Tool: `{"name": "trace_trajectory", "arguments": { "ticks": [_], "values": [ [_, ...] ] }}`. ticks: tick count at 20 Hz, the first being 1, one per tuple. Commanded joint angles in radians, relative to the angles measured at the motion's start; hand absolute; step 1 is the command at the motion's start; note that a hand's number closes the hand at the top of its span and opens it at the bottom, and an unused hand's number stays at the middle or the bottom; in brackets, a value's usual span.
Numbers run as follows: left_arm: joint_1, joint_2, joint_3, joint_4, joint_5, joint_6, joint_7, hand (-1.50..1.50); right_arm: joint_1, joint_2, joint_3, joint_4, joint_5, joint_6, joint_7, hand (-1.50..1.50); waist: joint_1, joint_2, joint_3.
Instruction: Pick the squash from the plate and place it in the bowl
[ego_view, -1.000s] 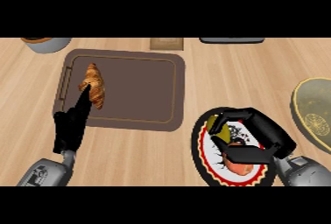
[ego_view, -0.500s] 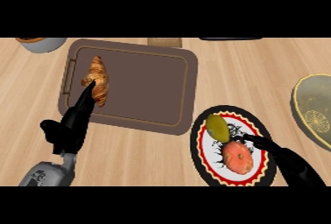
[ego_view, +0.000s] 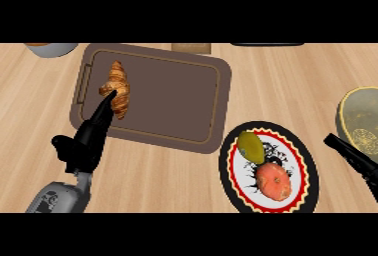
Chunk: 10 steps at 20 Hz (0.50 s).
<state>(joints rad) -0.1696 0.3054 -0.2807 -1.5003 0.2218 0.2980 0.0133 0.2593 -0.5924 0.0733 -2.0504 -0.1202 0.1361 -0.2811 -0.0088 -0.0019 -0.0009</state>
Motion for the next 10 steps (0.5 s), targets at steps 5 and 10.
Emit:
{"name": "trace_trajectory", "arguments": {
  "ticks": [5,10],
  "values": [
    [0.022,-0.033,-0.015,-0.023,-0.047,0.007,0.012,0.0,-0.032,-0.103,-0.024,-0.085,-0.018,0.089,0.336,-1.5,0.009,0.001,0.0],
    [0.027,-0.017,0.025,-0.013,-0.027,-0.05,-0.023,0.0,-0.061,-0.102,0.084,-0.004,0.11,0.14,0.395,-1.5,0.013,0.002,0.001]
  ]
}}
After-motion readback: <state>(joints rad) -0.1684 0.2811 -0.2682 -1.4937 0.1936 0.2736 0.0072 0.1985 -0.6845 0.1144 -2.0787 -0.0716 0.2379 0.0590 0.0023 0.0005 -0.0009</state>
